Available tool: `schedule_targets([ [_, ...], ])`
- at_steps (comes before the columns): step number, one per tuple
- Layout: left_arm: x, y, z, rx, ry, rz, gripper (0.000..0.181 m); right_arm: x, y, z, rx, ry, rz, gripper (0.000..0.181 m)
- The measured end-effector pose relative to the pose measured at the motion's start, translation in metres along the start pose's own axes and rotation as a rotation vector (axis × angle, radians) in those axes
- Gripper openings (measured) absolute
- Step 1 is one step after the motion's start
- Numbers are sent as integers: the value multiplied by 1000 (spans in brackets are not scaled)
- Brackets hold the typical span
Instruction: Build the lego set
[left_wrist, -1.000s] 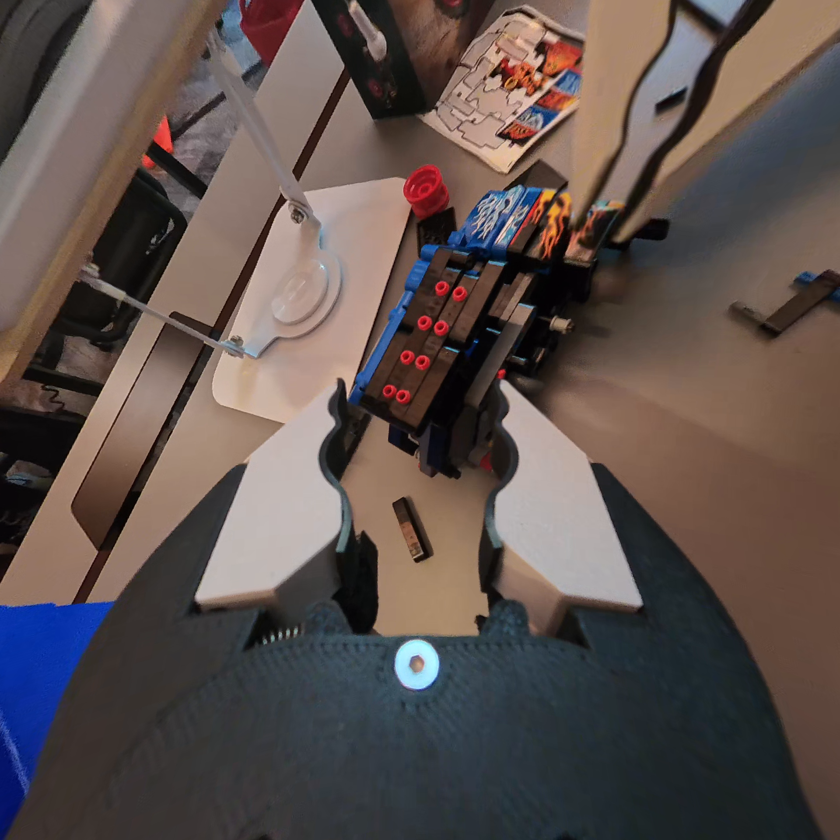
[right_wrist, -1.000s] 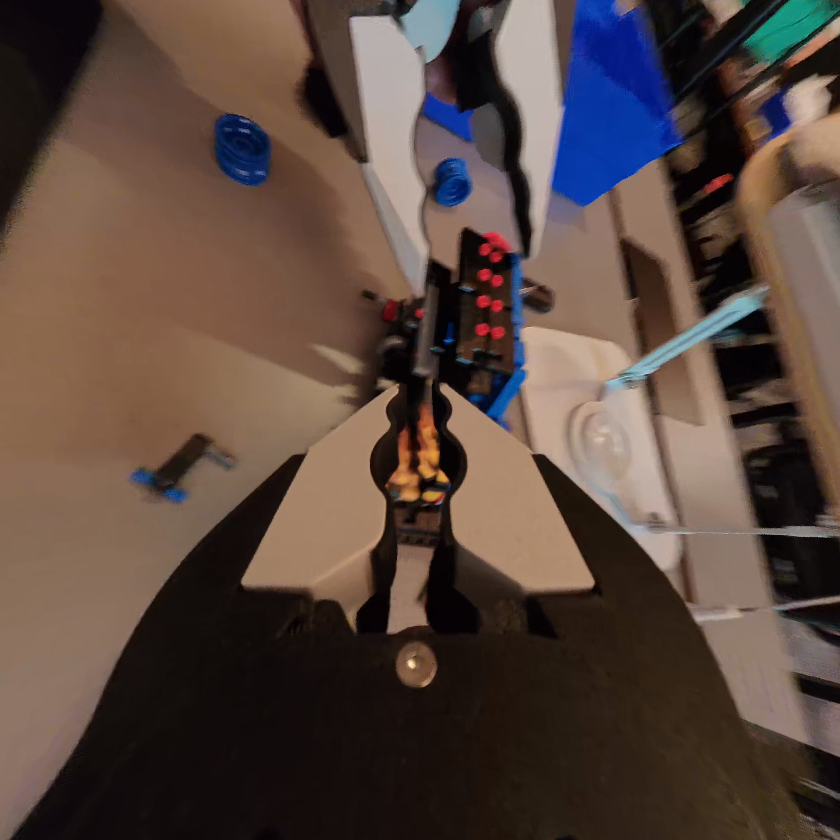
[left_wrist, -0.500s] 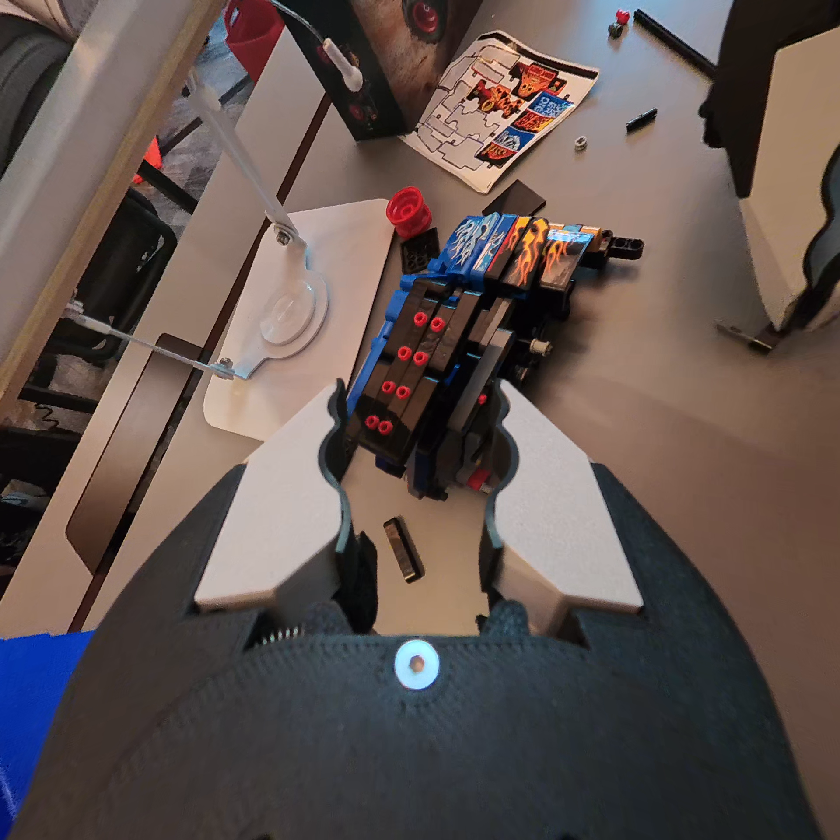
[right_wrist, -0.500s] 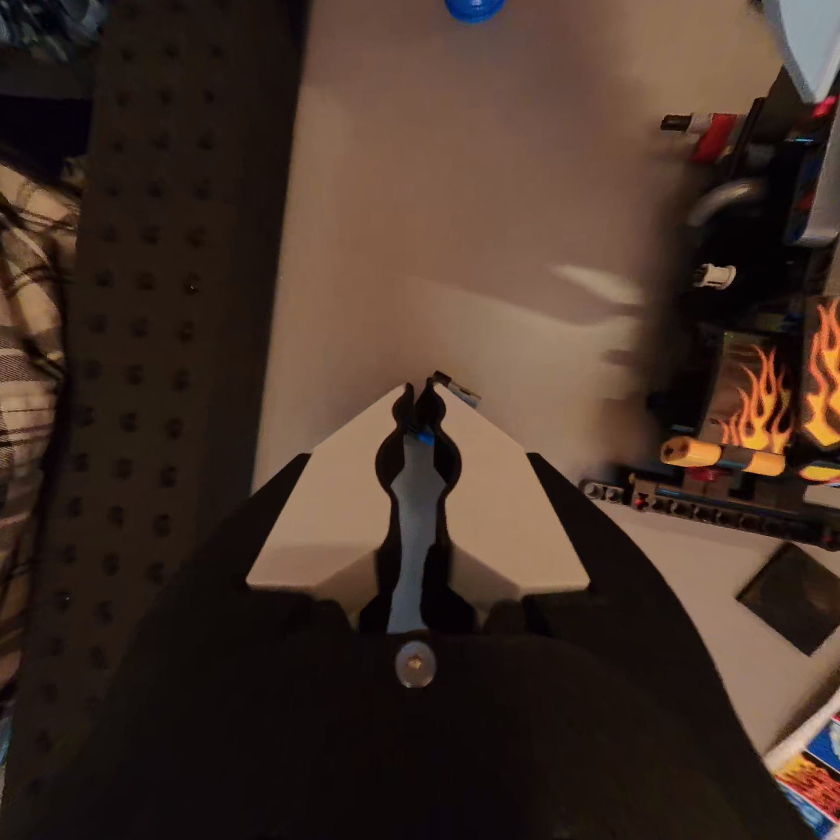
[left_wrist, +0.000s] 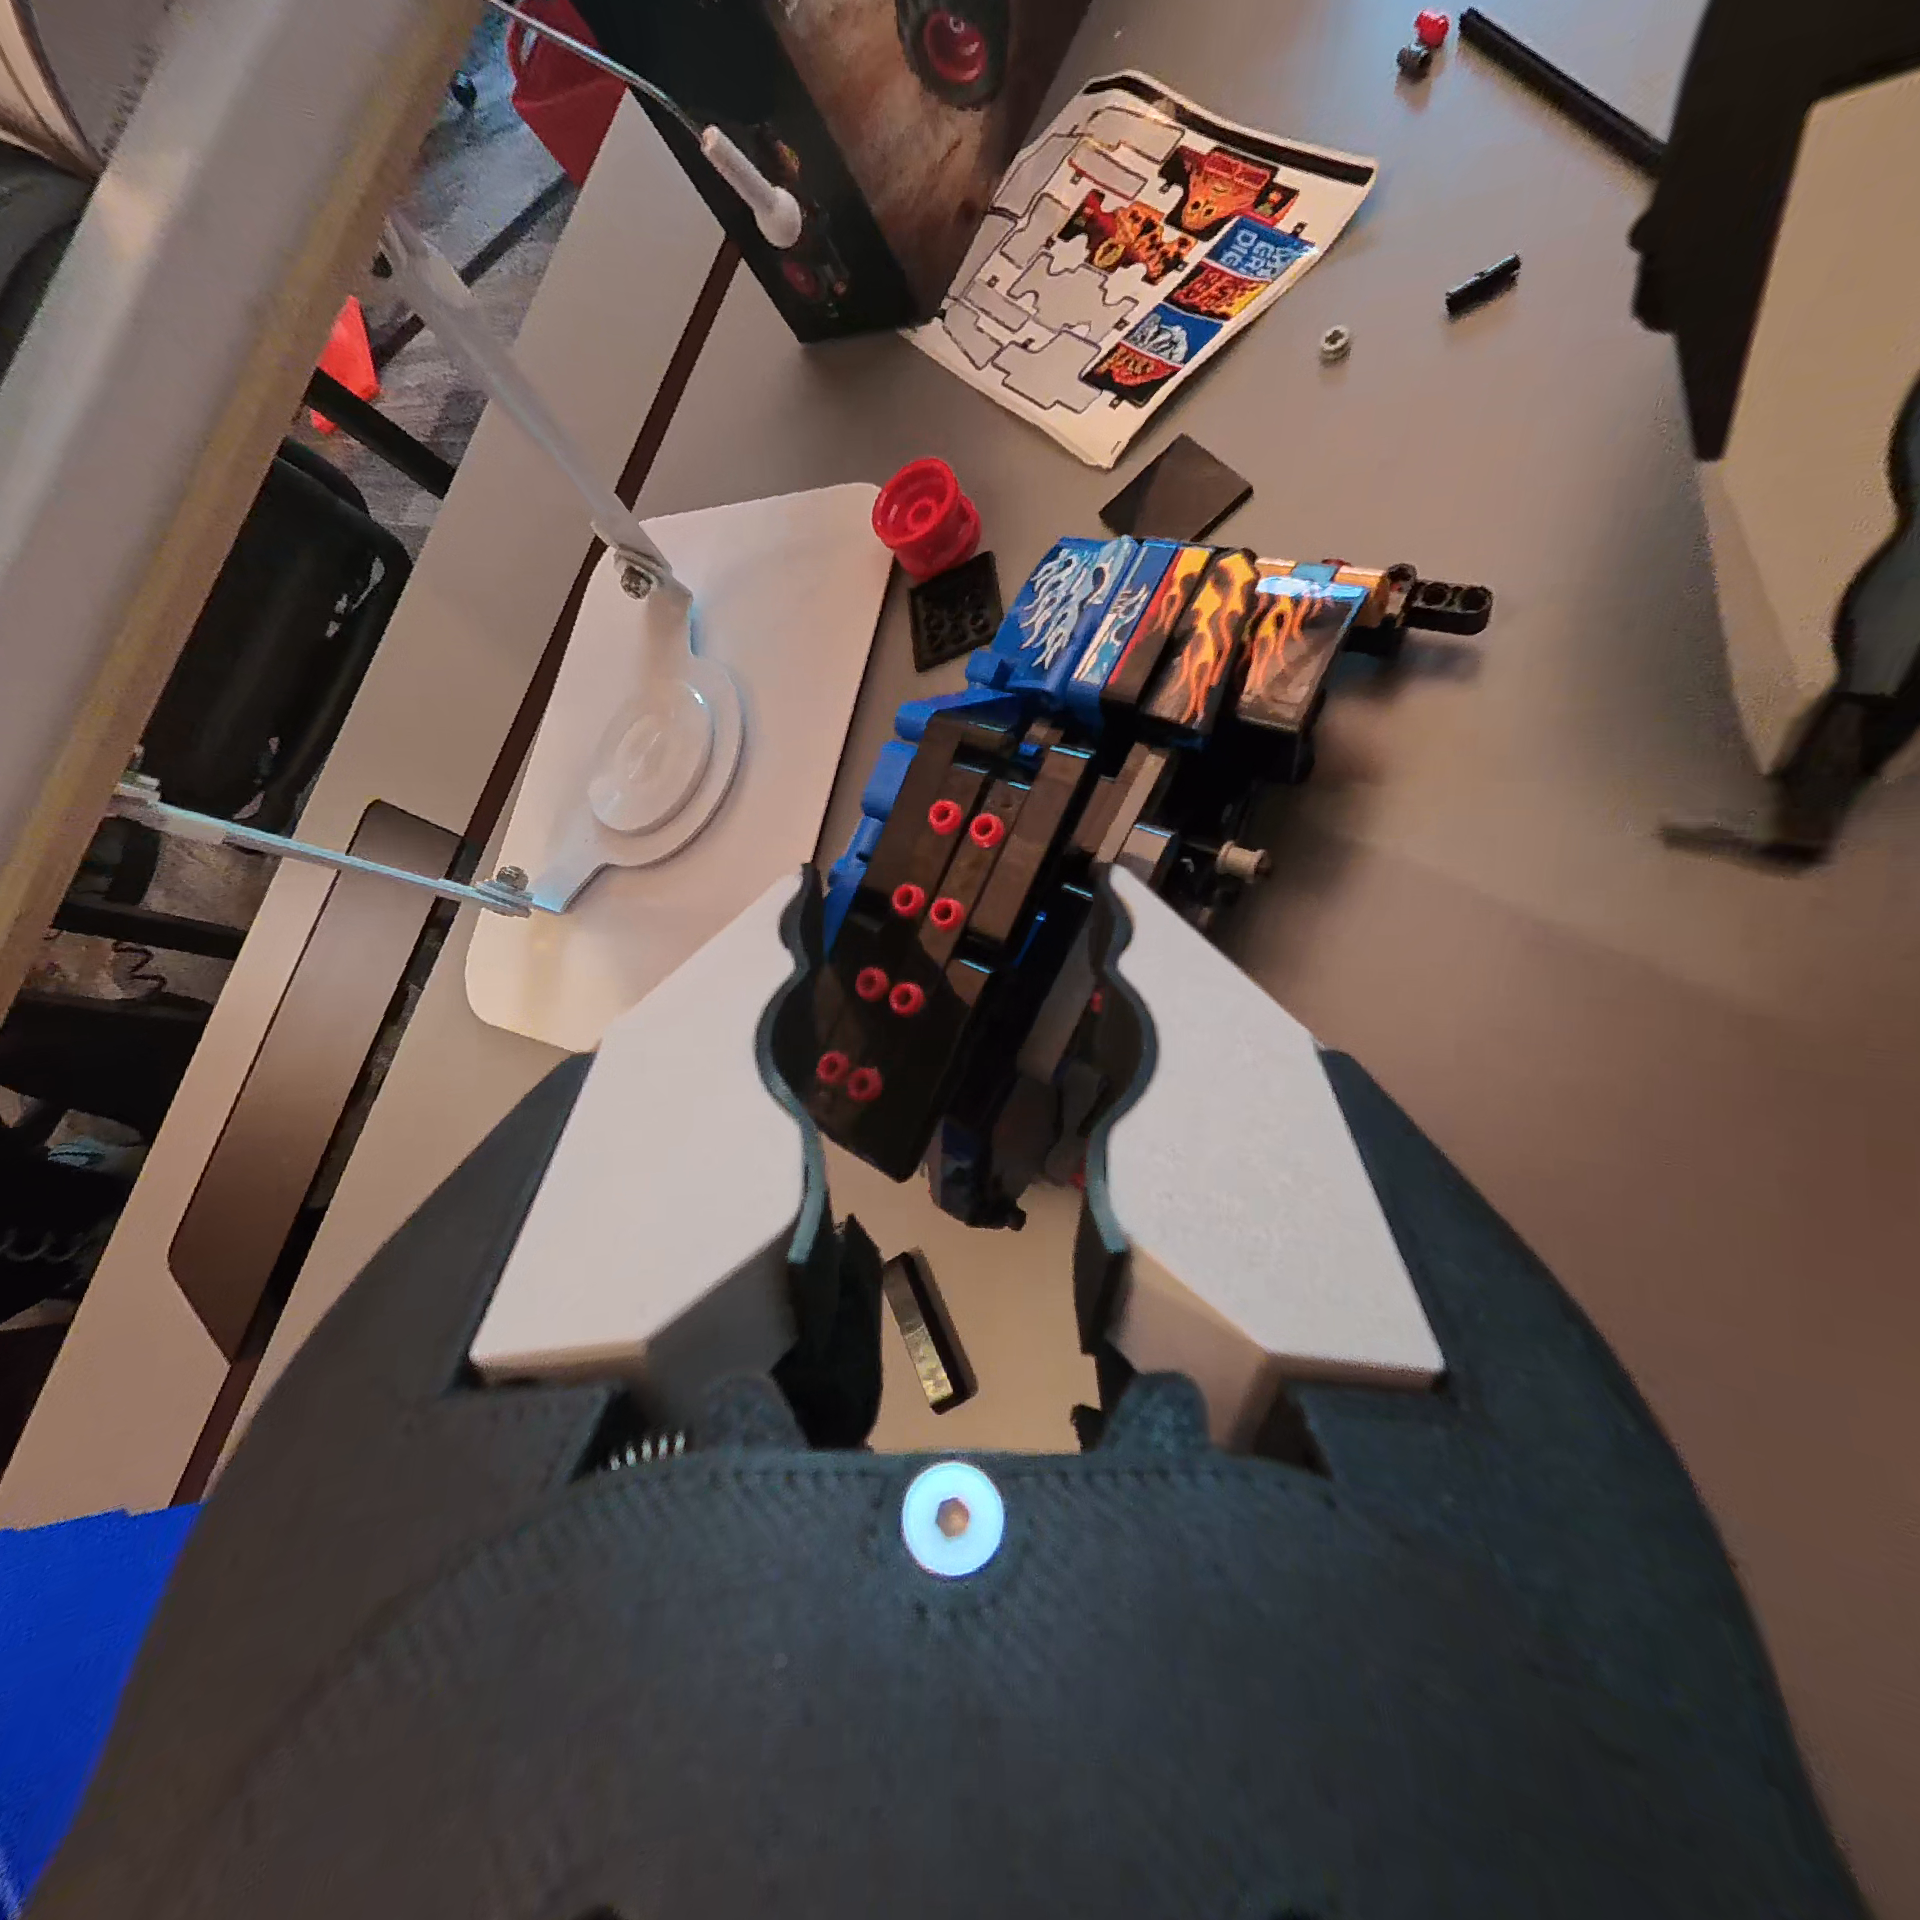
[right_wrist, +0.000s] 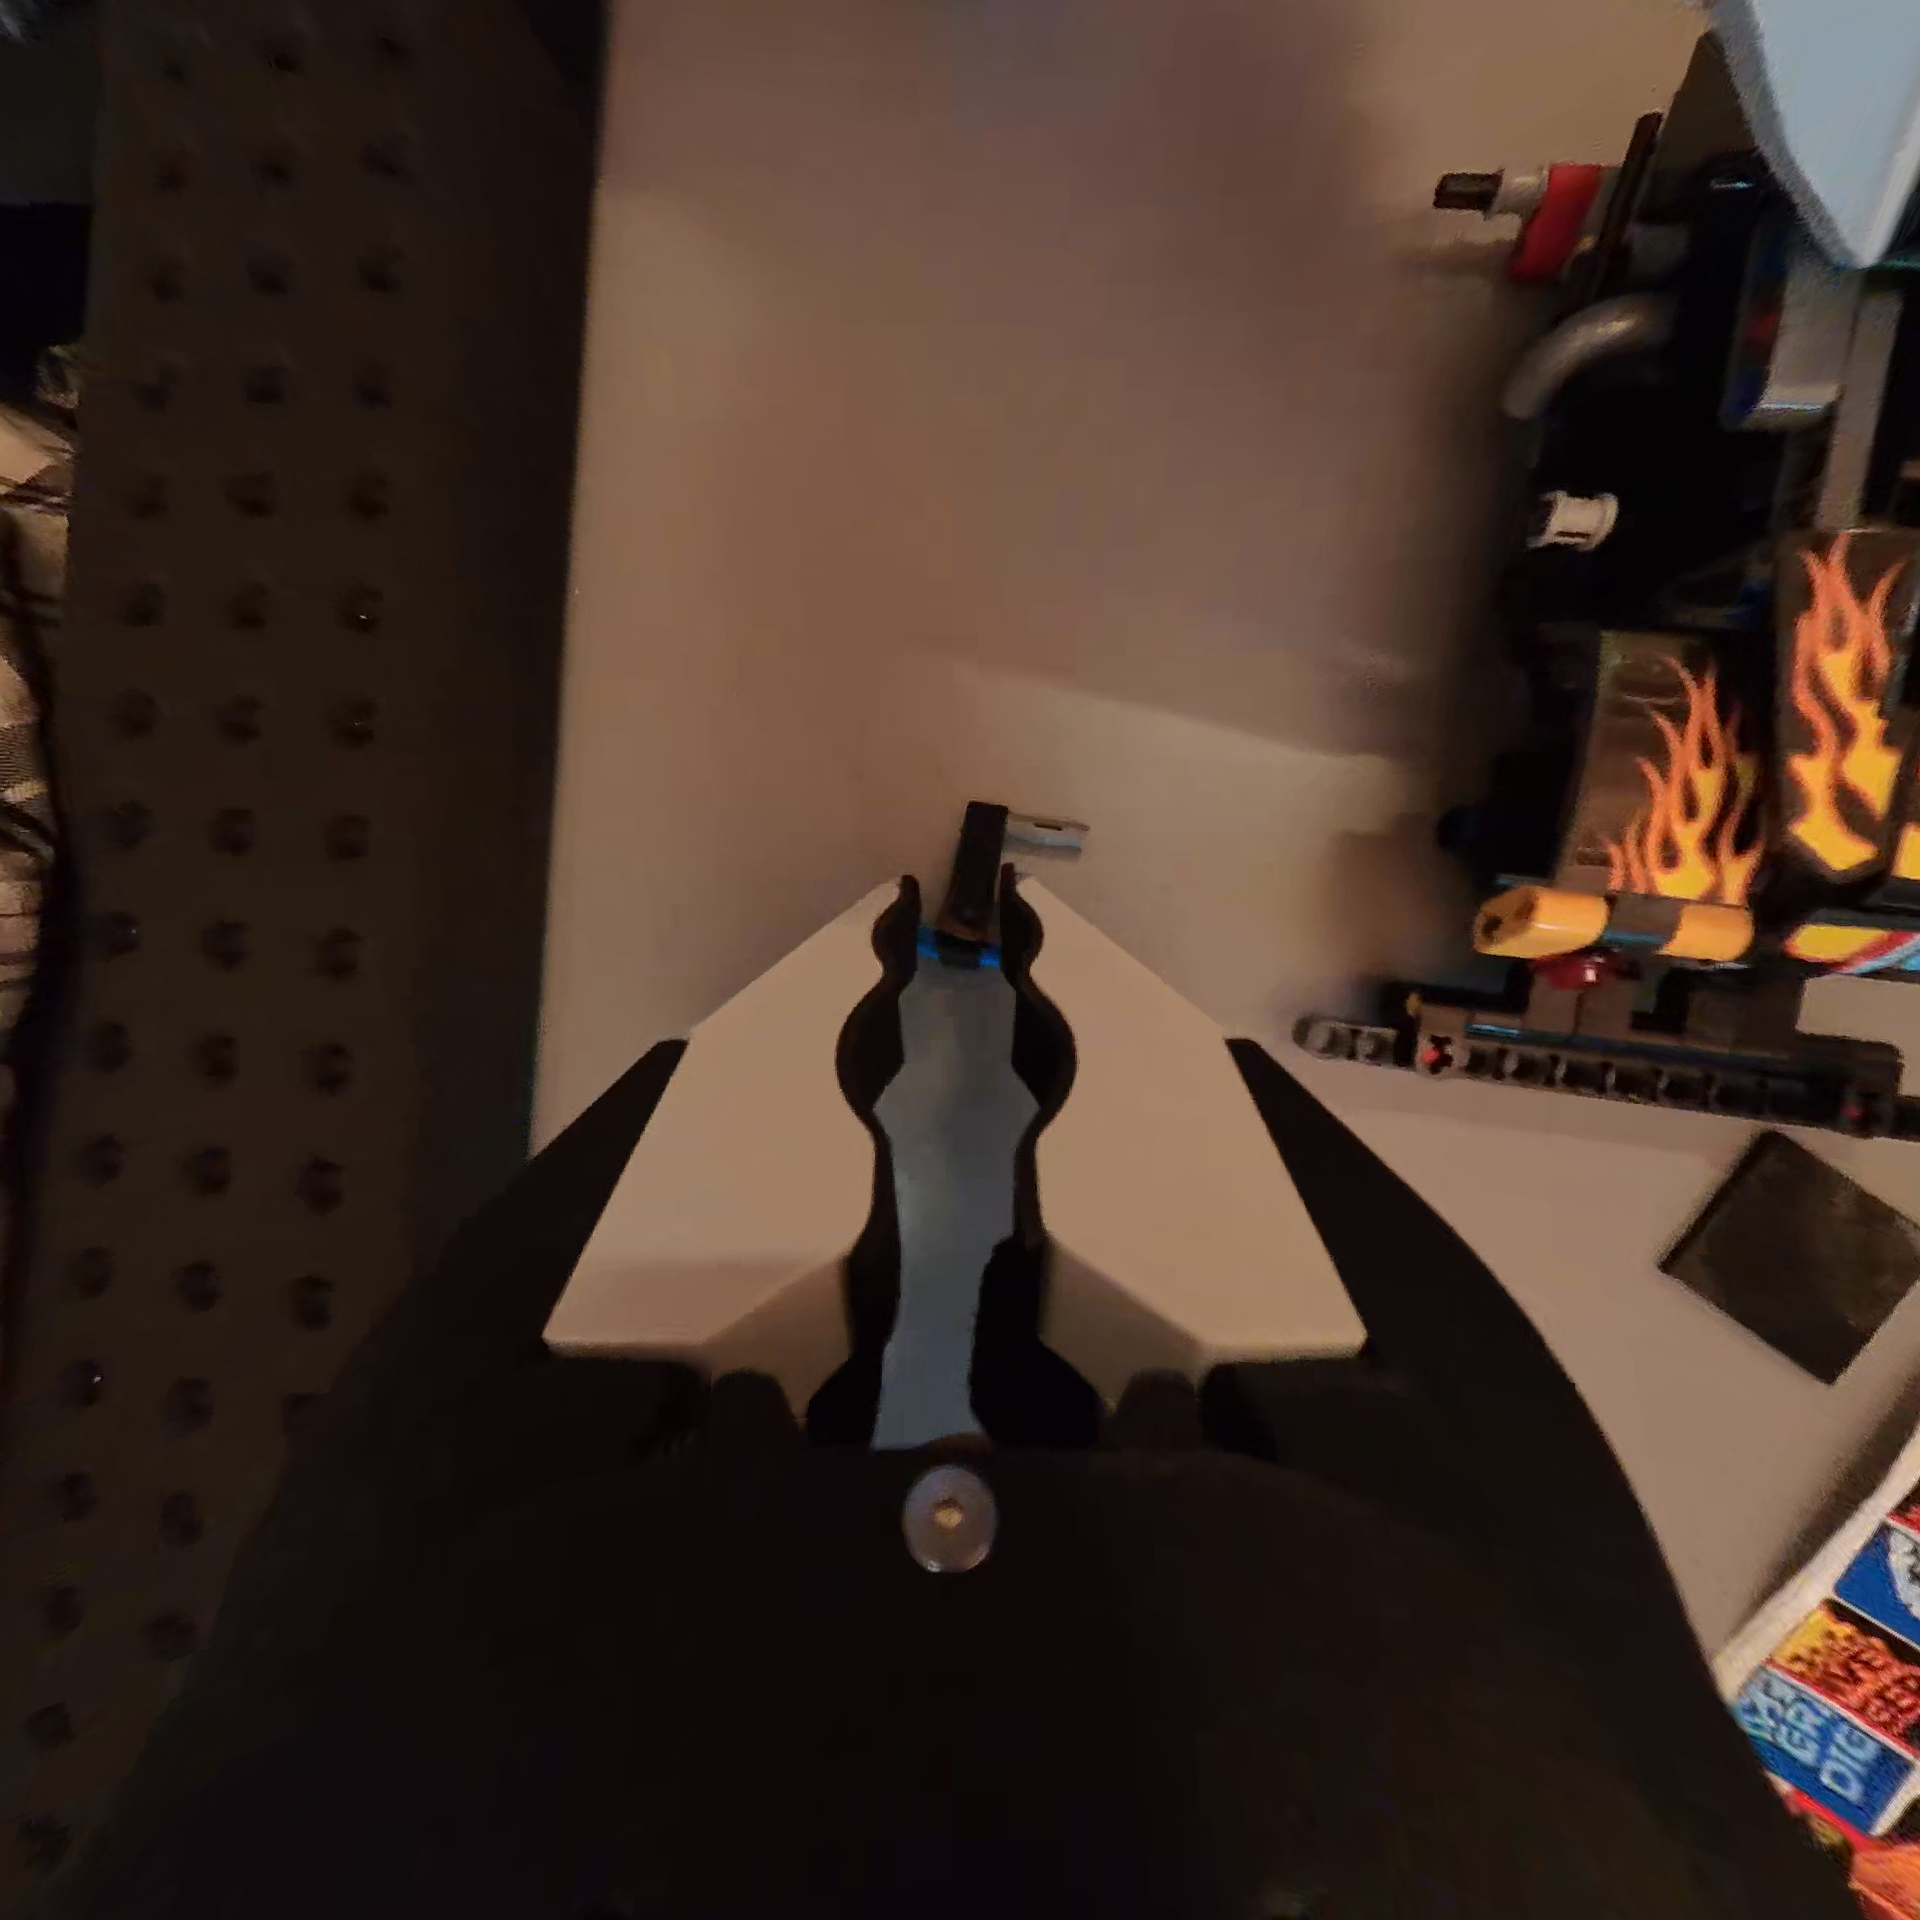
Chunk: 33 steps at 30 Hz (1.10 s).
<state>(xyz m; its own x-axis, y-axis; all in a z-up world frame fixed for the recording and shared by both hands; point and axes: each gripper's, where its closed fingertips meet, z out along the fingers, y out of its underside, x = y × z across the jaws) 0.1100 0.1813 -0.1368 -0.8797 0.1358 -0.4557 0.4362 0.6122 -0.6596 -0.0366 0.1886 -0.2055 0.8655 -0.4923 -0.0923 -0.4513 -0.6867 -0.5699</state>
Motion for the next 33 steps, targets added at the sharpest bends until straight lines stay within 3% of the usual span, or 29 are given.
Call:
schedule_targets([
  [1,-2,0,0,2,-10,-4,45,0,0,2,0,10,-2,6],
  [4,-3,-1,0,7,-21,-27,42,3,-3,2,20,34,-15,6],
  [7,-3,-3,1,8,-28,-37,42,10,-25,-13,140,62,-38,6],
  [11,-3,-6,4,11,-14,-35,45,36,-57,-39,302,164,-61,6],
  [15,-4,-7,6,-19,15,1,52,67,-72,-52,364,257,-63,6],
  [26,-2,-10,15,-4,30,64,42,87,-72,-46,365,269,-22,6],
  [31,-9,-21,7,51,-138,214,42,91,-72,-48,407,257,28,6],
  [33,-5,-18,5,22,-182,322,32,93,-71,-49,422,246,47,6],
])
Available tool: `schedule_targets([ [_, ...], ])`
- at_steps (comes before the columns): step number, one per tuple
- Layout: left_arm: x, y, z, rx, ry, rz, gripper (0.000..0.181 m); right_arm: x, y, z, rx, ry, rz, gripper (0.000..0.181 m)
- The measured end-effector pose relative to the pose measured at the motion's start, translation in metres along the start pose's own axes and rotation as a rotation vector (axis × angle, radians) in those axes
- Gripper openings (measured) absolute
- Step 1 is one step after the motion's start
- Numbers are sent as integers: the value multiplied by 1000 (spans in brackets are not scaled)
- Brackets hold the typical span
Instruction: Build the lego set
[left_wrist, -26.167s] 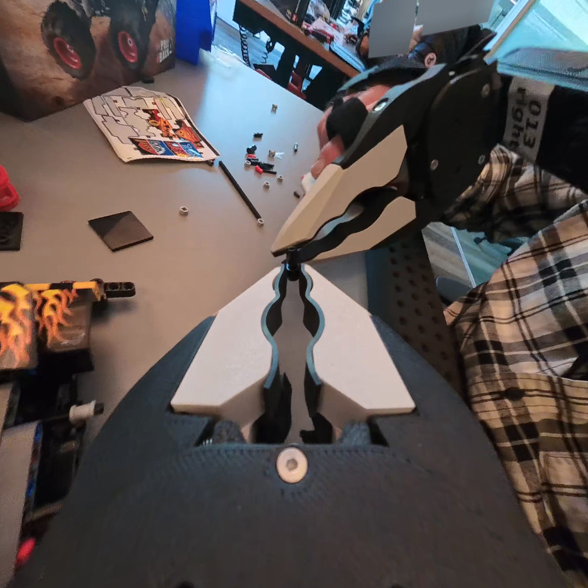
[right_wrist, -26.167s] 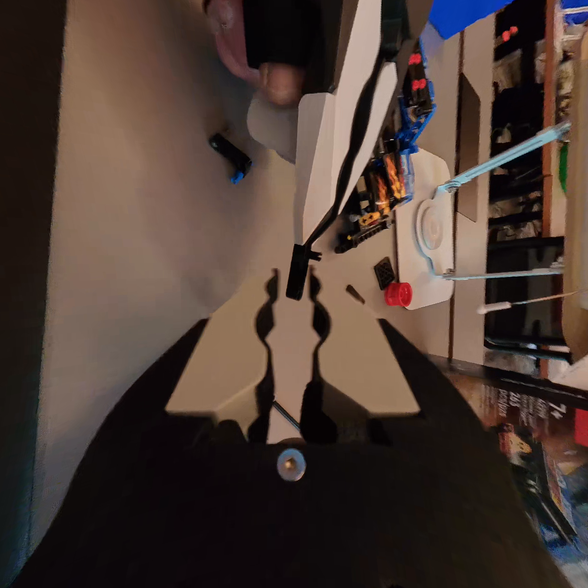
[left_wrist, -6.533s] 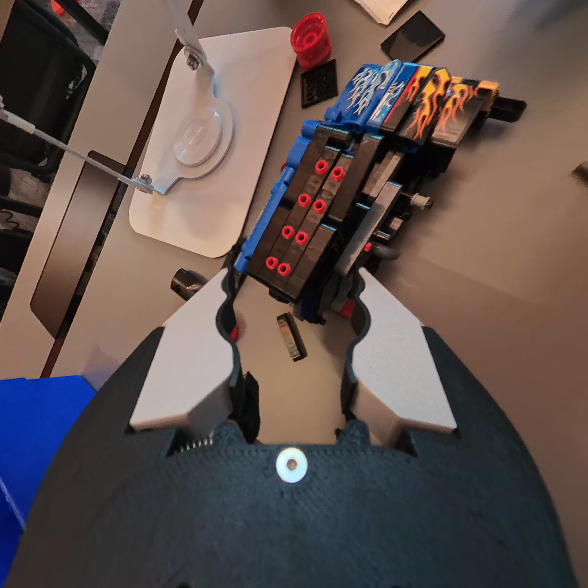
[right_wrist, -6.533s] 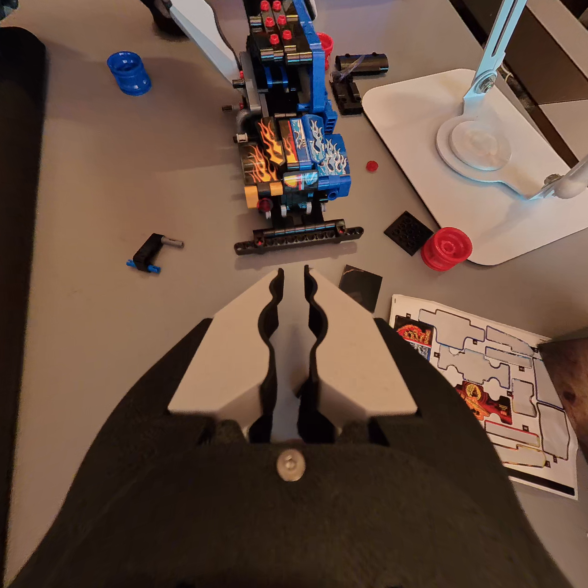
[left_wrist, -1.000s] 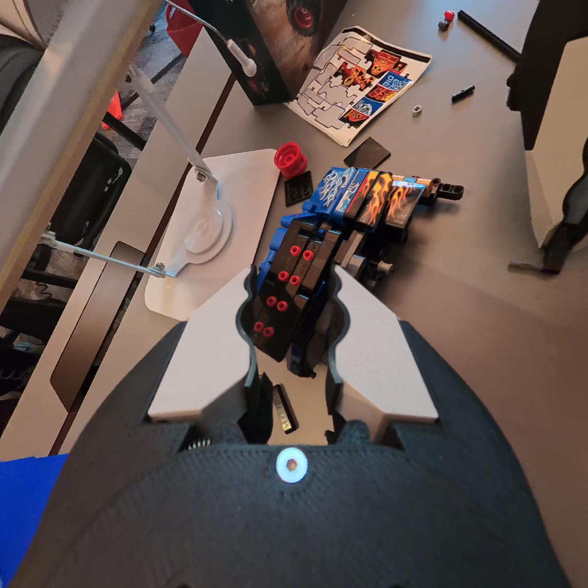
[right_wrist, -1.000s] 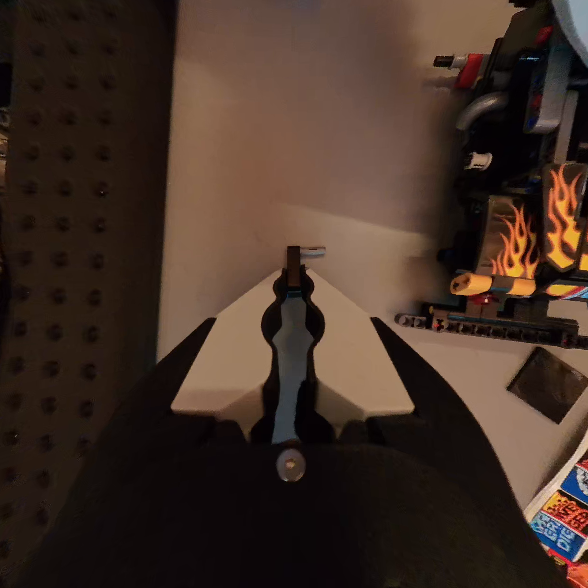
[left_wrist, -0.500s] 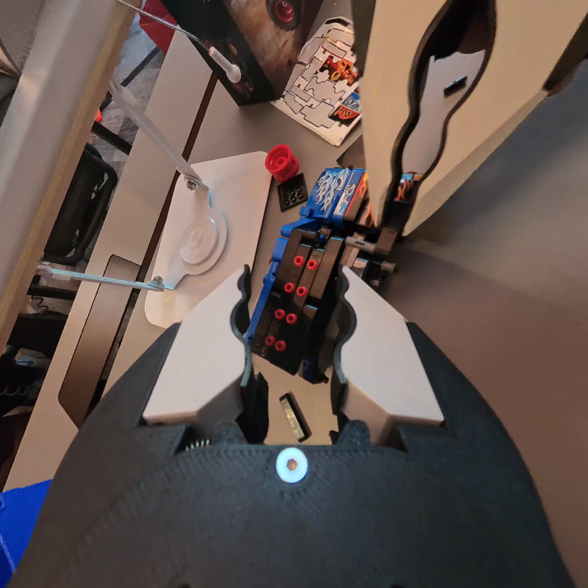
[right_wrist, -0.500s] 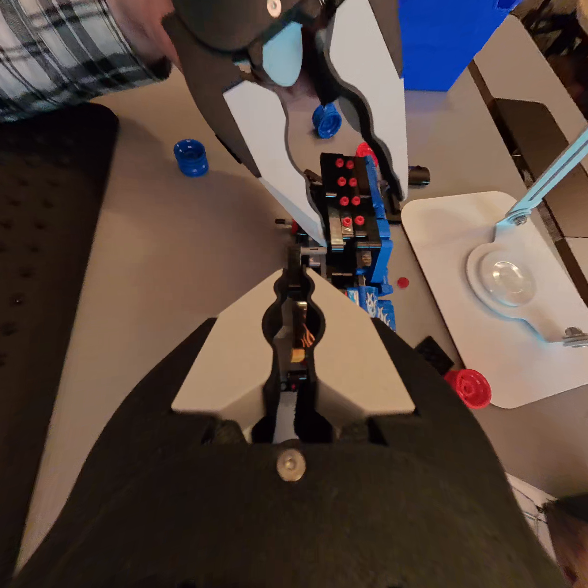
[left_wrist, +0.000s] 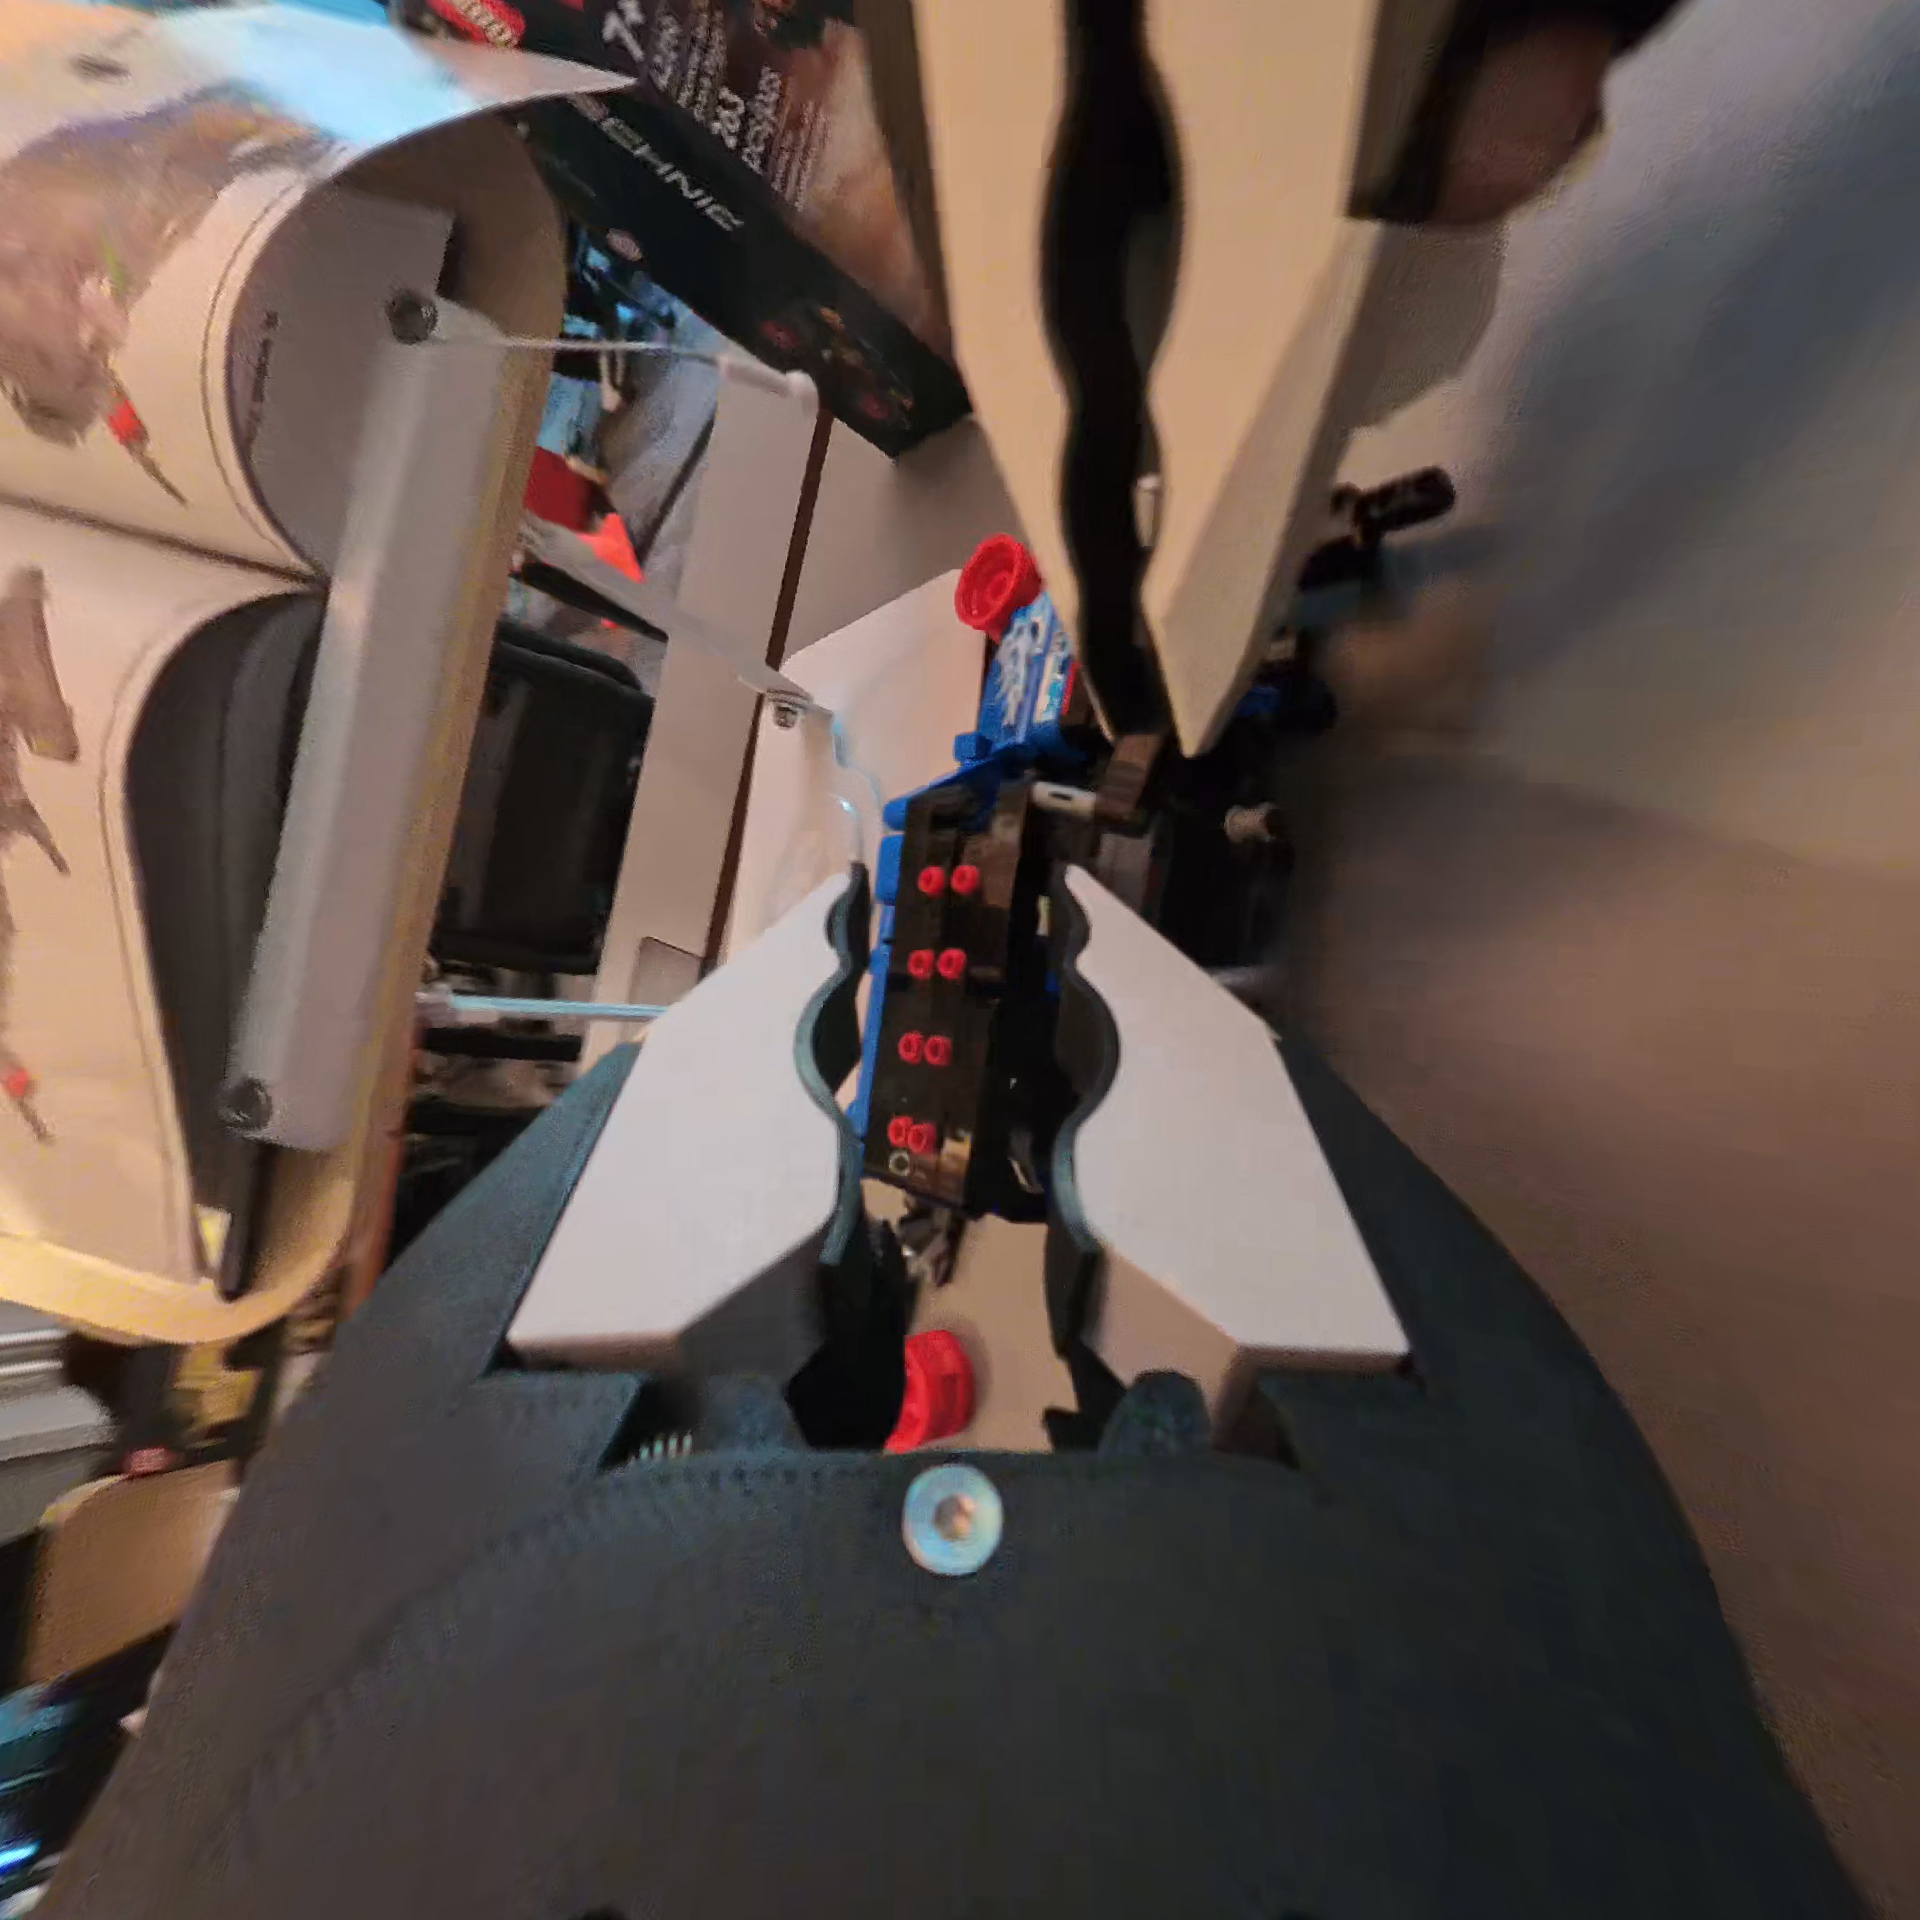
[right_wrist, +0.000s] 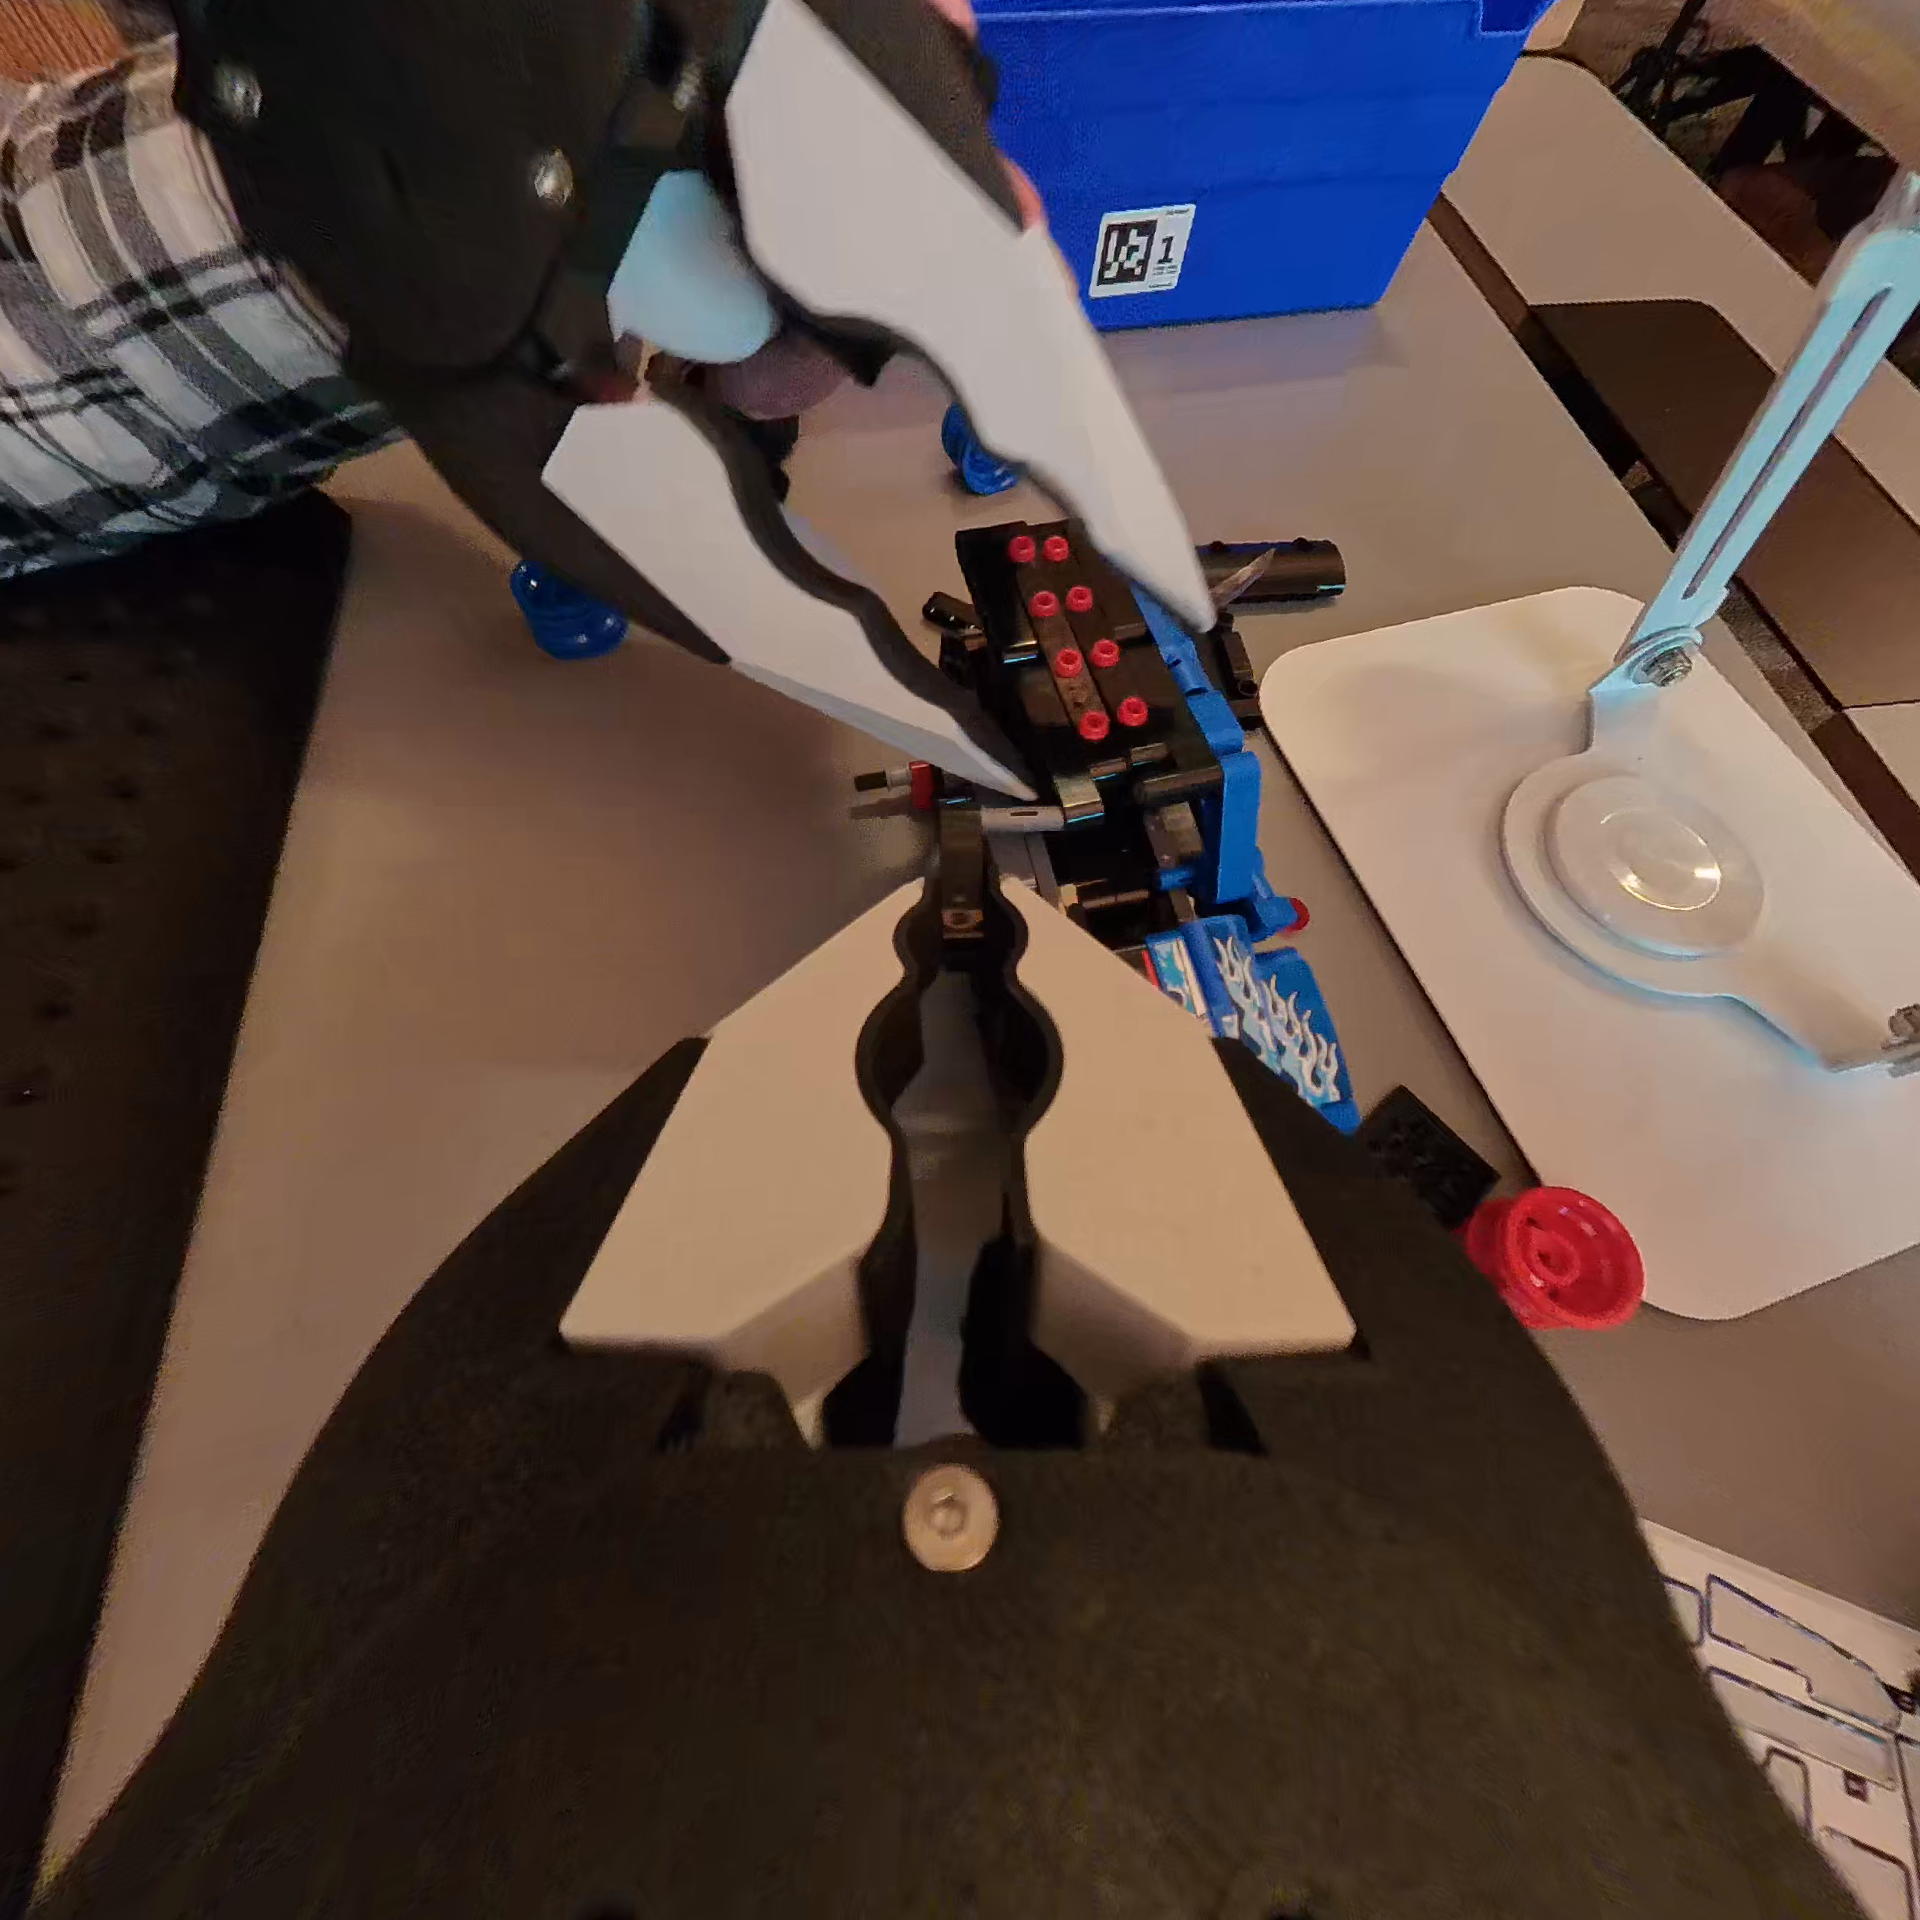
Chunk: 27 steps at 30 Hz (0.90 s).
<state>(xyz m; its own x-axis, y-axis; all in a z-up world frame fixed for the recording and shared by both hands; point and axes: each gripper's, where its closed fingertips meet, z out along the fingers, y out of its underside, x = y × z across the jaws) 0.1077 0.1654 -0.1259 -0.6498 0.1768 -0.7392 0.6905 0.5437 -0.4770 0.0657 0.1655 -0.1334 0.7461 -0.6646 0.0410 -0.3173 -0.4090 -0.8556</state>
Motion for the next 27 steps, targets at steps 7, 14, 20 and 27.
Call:
schedule_targets([
  [7,2,-1,13,-23,-87,135,17,6,0,0,18,-26,18,6],
  [14,-1,-3,17,0,-146,163,12,12,0,-4,58,-108,88,6],
  [20,-1,-7,19,19,-166,163,9,17,5,1,41,-130,117,9],
  [27,-1,-7,19,18,-179,168,9,18,6,3,8,-70,37,9],
])
